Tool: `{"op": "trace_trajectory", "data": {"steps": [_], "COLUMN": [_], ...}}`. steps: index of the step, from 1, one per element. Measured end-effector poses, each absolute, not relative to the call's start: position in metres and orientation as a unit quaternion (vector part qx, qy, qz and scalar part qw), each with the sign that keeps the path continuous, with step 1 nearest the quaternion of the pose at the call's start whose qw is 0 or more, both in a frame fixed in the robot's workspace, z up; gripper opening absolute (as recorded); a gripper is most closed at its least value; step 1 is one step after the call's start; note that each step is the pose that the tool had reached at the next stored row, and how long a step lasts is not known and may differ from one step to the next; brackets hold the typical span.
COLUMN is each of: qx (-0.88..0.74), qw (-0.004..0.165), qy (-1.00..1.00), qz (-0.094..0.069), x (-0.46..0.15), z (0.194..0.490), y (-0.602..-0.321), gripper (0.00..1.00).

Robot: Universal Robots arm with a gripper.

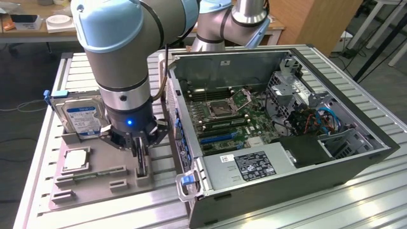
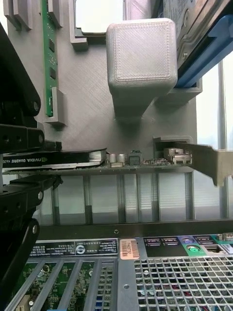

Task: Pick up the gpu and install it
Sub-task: 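Pick up the gpu and move the gpu toward the slot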

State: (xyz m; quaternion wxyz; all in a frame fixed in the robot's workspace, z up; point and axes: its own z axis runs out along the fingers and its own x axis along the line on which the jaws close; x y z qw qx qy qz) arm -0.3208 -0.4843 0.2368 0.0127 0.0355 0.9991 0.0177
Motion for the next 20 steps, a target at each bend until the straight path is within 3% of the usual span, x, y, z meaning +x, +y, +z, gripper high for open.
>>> {"op": "trace_trajectory", "data": {"steps": [1,2,20], "qx": [0.036,0.036,0.036], "qw": [0.013,0.013,0.013], "qy": [0.999,0.999,0.999], "qz": [0.018,0.018,0.018], "x": [-0.3209,-0.3208,-0.3209], "z": [0.2369,0.2369,0.2328], "y": [-0.4843,-0.4843,-0.4843], "gripper": [0.40,0.33,0.33]}}
